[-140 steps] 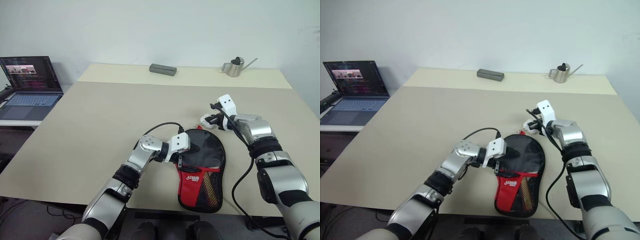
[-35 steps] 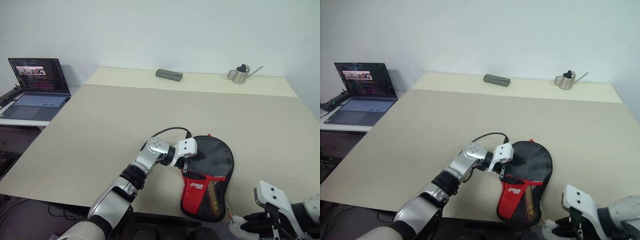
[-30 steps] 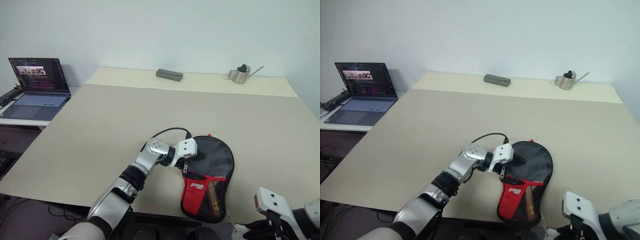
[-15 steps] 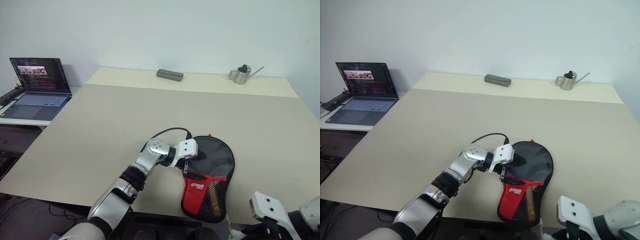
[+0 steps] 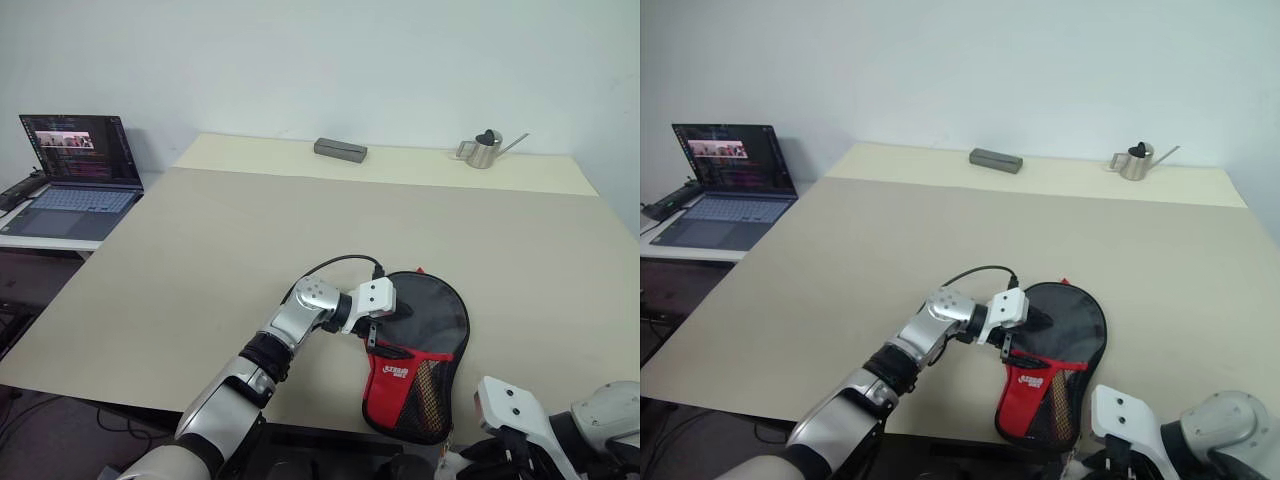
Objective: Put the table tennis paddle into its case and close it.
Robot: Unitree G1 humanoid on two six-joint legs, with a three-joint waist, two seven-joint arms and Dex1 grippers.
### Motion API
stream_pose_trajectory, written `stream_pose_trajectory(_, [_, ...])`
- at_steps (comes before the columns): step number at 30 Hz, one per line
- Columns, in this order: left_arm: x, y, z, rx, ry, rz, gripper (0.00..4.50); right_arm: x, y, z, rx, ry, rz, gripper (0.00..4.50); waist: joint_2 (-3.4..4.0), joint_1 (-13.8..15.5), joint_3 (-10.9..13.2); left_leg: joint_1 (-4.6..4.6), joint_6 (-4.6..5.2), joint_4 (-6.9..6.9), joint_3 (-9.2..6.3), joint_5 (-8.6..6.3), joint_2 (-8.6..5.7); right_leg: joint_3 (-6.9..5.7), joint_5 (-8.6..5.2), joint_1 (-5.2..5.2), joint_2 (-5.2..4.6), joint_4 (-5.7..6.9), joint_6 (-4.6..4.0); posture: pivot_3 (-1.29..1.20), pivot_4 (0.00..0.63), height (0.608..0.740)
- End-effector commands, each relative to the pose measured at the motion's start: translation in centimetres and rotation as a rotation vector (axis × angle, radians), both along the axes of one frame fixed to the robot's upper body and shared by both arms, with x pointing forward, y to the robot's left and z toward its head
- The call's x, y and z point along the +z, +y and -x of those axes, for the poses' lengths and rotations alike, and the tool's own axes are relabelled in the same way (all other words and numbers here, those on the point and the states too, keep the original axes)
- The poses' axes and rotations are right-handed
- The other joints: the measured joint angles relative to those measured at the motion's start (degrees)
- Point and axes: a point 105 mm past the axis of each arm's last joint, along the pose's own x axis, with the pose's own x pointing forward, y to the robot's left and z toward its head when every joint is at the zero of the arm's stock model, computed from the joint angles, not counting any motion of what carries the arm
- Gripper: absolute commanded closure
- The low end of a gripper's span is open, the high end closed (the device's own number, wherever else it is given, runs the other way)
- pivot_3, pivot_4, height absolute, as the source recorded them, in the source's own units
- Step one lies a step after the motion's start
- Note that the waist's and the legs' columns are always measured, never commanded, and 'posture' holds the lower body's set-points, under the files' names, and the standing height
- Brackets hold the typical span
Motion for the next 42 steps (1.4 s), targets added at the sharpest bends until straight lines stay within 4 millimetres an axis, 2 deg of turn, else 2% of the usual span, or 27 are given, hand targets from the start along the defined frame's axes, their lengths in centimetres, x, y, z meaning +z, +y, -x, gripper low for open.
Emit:
stream_pose_trajectory(1, [-4.2,0.8,1.3,-0.013,0.054,-0.163,0.00,1.1,1.2,1.4,0.083,0.017,-0.056,2.54,0.00,0.00,0.00,0.00,0.00,0.00,0.00,0.00,0.00,0.00,0.00,0.00,0.00,0.00,0.00,0.00,0.150,0.740])
stream_pose_trajectory(3, [-4.2,0.8,1.3,-0.014,0.054,-0.162,0.00,1.7,1.4,1.8,0.097,0.023,-0.083,1.88,0.00,0.01,0.00,0.00,0.00,0.01,0.01,0.00,-0.01,0.00,0.00,0.01,-0.01,-0.01,0.00,0.00,0.150,0.740])
stream_pose_trajectory(7, [-4.2,0.7,1.4,-0.014,0.054,-0.159,0.00,2.8,1.5,1.9,0.112,0.007,-0.119,1.88,-0.03,0.00,0.02,0.03,0.00,0.04,0.04,0.00,-0.03,0.02,0.01,0.07,-0.03,-0.02,0.03,0.00,0.150,0.740])
stream_pose_trajectory(9, [-4.1,0.6,1.3,-0.013,0.052,-0.152,0.00,3.7,1.4,1.1,0.085,-0.025,-0.146,1.88,-0.06,-0.01,0.04,0.13,0.00,0.04,0.01,0.00,-0.02,0.00,0.01,0.20,-0.04,-0.04,0.03,0.00,0.150,0.740])
stream_pose_trajectory(11, [-3.8,0.5,1.3,-0.008,0.051,-0.135,0.00,4.7,1.1,-0.2,0.044,-0.073,-0.171,1.88,-0.10,-0.02,0.06,0.18,0.00,0.04,0.02,0.00,-0.02,0.00,0.01,0.27,-0.04,-0.06,0.04,0.00,0.150,0.740])
stream_pose_trajectory(14, [-2.7,0.7,1.1,0.001,0.051,-0.081,0.00,6.3,-0.1,-3.3,-0.041,-0.145,-0.202,1.88,-0.11,-0.12,0.08,0.27,0.00,0.04,0.04,0.00,-0.02,0.02,0.02,0.36,-0.10,-0.09,0.04,0.00,0.150,0.740])
stream_pose_trajectory(18, [-0.6,1.3,0.9,0.019,0.075,0.020,0.00,7.4,-2.3,-7.1,-0.157,-0.254,-0.210,1.88,-0.17,-0.24,0.35,0.23,0.00,-0.02,0.02,0.00,0.01,0.01,0.00,0.26,-0.32,-0.07,-0.01,0.00,0.150,0.740])
stream_pose_trajectory(20, [0.7,2.1,0.8,0.034,0.082,0.062,0.00,7.7,-3.8,-9.4,-0.248,-0.337,-0.239,1.88,-0.17,-0.26,0.37,-0.02,0.01,-0.05,0.06,0.00,0.00,0.05,0.16,-0.11,-0.32,0.03,-0.31,0.00,0.150,0.740])
stream_pose_trajectory(22, [2.6,3.5,0.8,0.075,0.095,0.131,0.00,7.2,-5.9,-11.7,-0.327,-0.407,-0.226,1.88,-0.10,-0.38,0.42,-0.27,0.00,-0.03,0.05,0.01,0.02,0.05,0.19,-0.37,-0.25,0.11,-0.35,0.00,0.150,0.740])
stream_pose_trajectory(28, [5.7,5.7,1.6,0.133,0.089,0.213,0.00,6.9,-7.3,-13.5,-0.329,-0.471,-0.225,1.88,0.59,-0.66,1.01,-0.71,0.00,0.03,0.09,0.02,0.01,0.09,0.20,-0.85,-0.28,0.22,-0.37,0.00,0.150,0.740])
stream_pose_trajectory(30, [7.8,7.1,1.8,0.161,0.086,0.265,0.00,6.9,-7.7,-14.1,-0.325,-0.499,-0.224,1.88,0.57,-0.64,1.07,-0.73,0.00,0.04,0.10,0.02,0.01,0.09,0.20,-0.87,-0.28,0.21,-0.37,0.00,0.150,0.740])
stream_pose_trajectory(32, [8.9,7.8,2.0,0.178,0.084,0.285,0.00,7.0,-8.2,-14.6,-0.329,-0.526,-0.220,1.88,0.58,-0.74,1.10,-0.74,0.00,0.05,0.09,0.02,0.02,0.08,0.20,-0.87,-0.28,0.21,-0.37,0.00,0.150,0.740])
stream_pose_trajectory(36, [10.1,11.0,2.8,0.212,0.060,0.263,0.00,7.4,-9.2,-16.0,-0.359,-0.585,-0.252,1.88,0.62,-1.32,1.13,-0.69,-0.01,0.05,0.12,0.02,0.02,0.12,0.21,-0.86,-0.28,0.24,-0.39,0.00,0.150,0.740])
stream_pose_trajectory(41, [10.4,13.0,2.6,0.303,0.007,0.244,0.00,7.7,-10.0,-17.8,-0.412,-0.625,-0.299,1.88,0.67,-1.63,1.18,-0.68,-0.01,0.07,0.15,0.02,0.01,0.13,0.22,-0.86,-0.30,0.25,-0.40,0.00,0.150,0.740])
stream_pose_trajectory(42, [10.5,12.7,2.5,0.315,-0.001,0.247,0.00,7.9,-10.5,-18.0,-0.421,-0.625,-0.305,1.88,0.71,-1.62,1.21,-0.67,-0.01,0.07,0.15,0.02,0.01,0.13,0.22,-0.86,-0.30,0.26,-0.41,0.00,0.150,0.740])
